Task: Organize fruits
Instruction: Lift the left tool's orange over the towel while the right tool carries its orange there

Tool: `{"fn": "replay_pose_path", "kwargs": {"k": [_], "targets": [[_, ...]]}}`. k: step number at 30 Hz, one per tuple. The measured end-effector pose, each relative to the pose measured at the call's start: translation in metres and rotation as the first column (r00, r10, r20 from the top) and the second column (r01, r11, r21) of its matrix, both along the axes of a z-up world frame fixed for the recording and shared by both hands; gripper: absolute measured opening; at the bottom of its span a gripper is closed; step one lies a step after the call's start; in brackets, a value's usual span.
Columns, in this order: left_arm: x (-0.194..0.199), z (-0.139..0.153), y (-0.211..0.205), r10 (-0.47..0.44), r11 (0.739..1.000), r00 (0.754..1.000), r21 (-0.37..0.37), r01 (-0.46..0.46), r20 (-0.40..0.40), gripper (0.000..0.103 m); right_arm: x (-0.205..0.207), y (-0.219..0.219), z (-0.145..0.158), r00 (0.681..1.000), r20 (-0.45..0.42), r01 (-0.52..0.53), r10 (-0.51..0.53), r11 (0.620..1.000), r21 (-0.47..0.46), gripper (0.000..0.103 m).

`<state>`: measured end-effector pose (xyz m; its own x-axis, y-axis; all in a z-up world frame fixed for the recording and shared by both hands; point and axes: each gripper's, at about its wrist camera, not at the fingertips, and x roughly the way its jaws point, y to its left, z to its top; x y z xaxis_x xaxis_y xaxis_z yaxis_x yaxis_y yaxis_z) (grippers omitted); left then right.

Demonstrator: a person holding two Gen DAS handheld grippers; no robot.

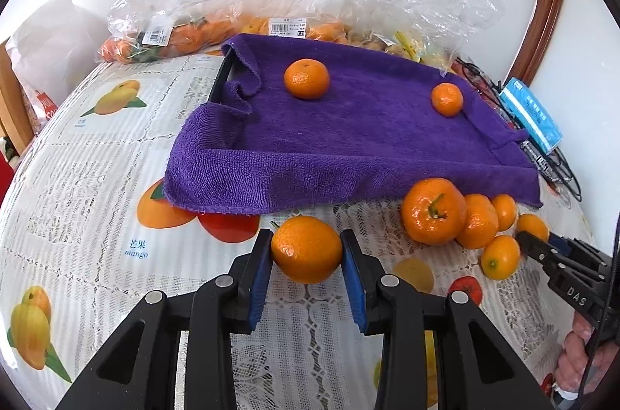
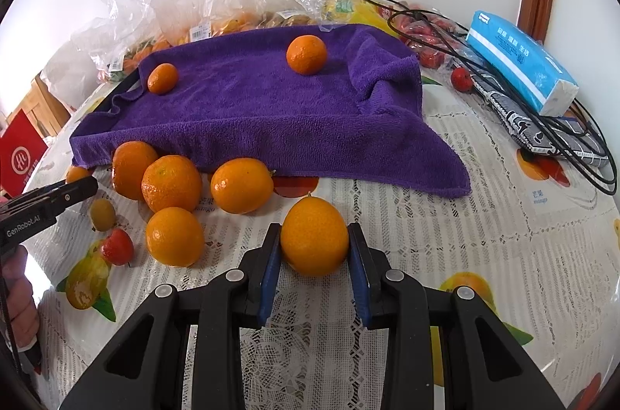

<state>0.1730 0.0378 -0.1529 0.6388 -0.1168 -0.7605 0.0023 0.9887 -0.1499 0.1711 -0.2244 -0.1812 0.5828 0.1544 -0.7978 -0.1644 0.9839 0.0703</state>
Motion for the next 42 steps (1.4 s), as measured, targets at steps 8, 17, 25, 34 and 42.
{"fn": "replay_pose_path", "kwargs": {"k": [8,17,25,34,42], "targets": [[-0.007,0.006,0.002,-0.011,0.999,1.000,-0.031,0.012,0.028,0.033,-0.001,-0.001,0.001,1.000,0.002,0.003,-0.003,1.000,0.008,0.033],[-0.018,0.012,-0.002,-0.039,0.999,0.998,-0.008,0.039,0.058,0.033,-0.016,-0.002,0.012,1.000,0.015,0.013,-0.014,1.000,0.002,0.033],[-0.031,0.028,0.003,-0.036,0.998,0.997,-0.055,0.040,0.068,0.033,-0.027,-0.004,0.050,0.995,0.098,0.020,-0.021,1.000,0.010,0.033],[-0.014,0.065,0.008,-0.013,1.000,0.993,-0.022,0.016,0.120,0.033,-0.002,0.012,0.088,0.984,0.176,0.004,-0.013,0.999,0.049,0.033],[0.025,0.074,0.014,0.005,1.000,0.990,-0.016,-0.003,0.143,0.033,0.036,0.031,0.097,0.978,0.210,-0.016,0.003,0.998,0.061,0.033]]}}
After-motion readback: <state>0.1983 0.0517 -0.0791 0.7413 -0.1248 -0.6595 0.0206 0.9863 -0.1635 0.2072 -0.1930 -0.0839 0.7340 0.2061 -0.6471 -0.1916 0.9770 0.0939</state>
